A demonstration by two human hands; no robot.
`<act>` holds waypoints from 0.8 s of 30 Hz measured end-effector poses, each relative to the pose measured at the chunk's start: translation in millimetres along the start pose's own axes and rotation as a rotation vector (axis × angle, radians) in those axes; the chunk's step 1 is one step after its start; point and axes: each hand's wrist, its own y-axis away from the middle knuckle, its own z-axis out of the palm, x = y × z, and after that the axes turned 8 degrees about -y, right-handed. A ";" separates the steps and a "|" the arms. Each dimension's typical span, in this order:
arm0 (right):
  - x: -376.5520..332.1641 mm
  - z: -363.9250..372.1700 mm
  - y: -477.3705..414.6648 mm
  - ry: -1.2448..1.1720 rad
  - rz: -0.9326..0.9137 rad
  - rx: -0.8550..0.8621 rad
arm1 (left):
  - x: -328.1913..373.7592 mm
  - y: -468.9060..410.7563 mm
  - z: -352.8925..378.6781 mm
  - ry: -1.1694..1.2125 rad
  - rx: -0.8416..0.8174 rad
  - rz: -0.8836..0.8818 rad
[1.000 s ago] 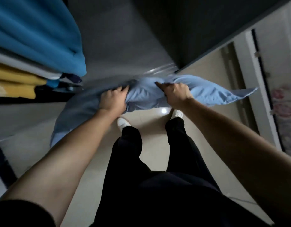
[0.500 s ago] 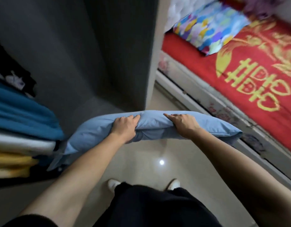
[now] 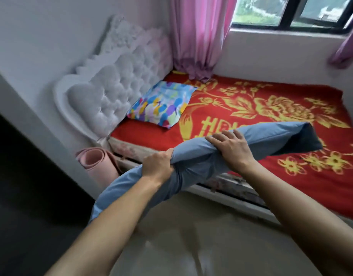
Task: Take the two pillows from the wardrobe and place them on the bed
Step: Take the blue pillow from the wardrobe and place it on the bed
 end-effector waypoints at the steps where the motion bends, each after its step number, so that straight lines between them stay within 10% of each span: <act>1: 7.8 -2.8 -9.3 -0.012 0.023 0.069 | 2.0 -16.0 -3.8 0.008 0.021 0.005; 7: 21.0 1.7 -86.2 0.001 0.090 0.282 | -18.9 -105.0 -2.1 0.057 0.167 0.034; 24: 40.8 40.4 -328.6 0.004 0.338 0.022 | -120.2 -380.1 22.1 -0.006 0.227 0.231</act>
